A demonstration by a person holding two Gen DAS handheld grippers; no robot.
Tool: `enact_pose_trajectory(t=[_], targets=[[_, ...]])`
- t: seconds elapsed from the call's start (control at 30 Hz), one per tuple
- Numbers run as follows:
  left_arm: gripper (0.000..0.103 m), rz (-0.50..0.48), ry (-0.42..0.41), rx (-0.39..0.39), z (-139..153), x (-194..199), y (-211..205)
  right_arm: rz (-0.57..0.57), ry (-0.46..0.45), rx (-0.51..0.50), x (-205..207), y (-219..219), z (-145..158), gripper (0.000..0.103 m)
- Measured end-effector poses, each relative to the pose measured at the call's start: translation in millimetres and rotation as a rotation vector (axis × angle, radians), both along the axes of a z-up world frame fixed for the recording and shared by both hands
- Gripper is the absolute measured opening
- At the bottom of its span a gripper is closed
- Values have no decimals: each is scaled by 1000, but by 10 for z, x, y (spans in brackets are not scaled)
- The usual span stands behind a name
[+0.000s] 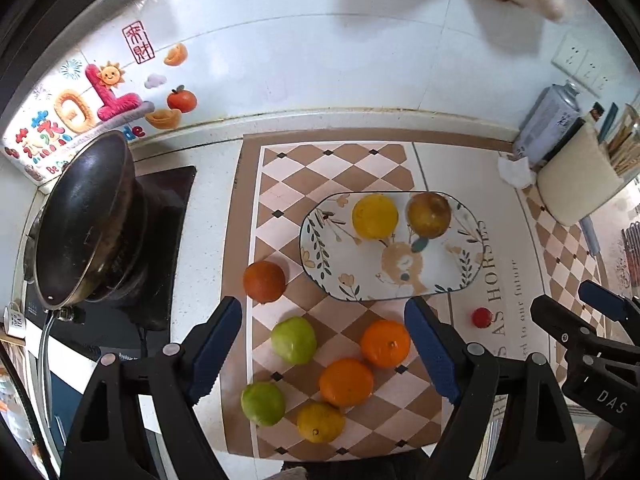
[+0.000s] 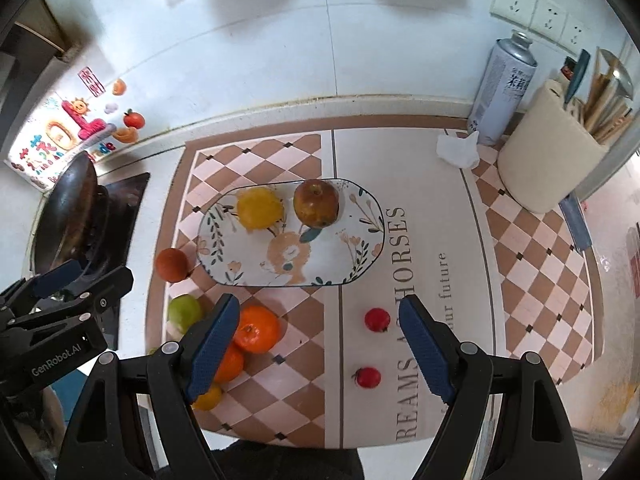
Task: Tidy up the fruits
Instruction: 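Lift both tools away from the plate, then grasp the large orange with right tool while left tool grasps a green apple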
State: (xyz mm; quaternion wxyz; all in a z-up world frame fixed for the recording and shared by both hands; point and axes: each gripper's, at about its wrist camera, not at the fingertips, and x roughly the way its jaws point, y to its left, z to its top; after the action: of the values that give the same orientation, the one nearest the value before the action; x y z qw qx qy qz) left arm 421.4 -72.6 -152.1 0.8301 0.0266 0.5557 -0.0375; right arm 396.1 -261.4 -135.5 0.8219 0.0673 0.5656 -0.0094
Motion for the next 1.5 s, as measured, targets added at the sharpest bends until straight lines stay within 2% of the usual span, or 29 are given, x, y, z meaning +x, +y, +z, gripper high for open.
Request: enact_pose_trajectory(t=[0.23,0.4,0.47,0.5,0.53,0.67,0.73,0.83,0.93,1.0,1.07,1.23,1.5], targets=[[83,0,-27,-28,220,-234,70,-10,-34,18,-253,35,228,84],[83,16,-18,-47,221,-285,131,-19,-24,58,-289,41,178,84],[87,21,8,-23,109,-250,156,-20,5,91,-246,44,59,84],[100,24,15,-9,57,-243,167,-19,18,112,-219,49,-26,84],[102,32,29,10,-48,-224,201,-15,39,133,-182,65,-143,84],[102,79,90,59,-410,-219,348,-2,150,216,10,175,-755,84],[102,111,140,79,-645,-233,444,-9,234,258,123,245,-1194,84],[102,144,194,95,-883,-265,541,-11,328,307,236,368,-1685,84],[102,185,254,103,-1095,-218,670,8,384,324,303,531,-2010,83],[102,205,277,105,-1171,-162,718,35,400,316,341,653,-2142,79],[102,227,312,93,-1267,-86,790,70,417,288,367,759,-2234,67],[102,230,377,43,-1466,109,808,107,410,241,302,787,-2248,66],[101,196,500,-90,-1902,280,677,32,428,210,144,236,-2212,66]])
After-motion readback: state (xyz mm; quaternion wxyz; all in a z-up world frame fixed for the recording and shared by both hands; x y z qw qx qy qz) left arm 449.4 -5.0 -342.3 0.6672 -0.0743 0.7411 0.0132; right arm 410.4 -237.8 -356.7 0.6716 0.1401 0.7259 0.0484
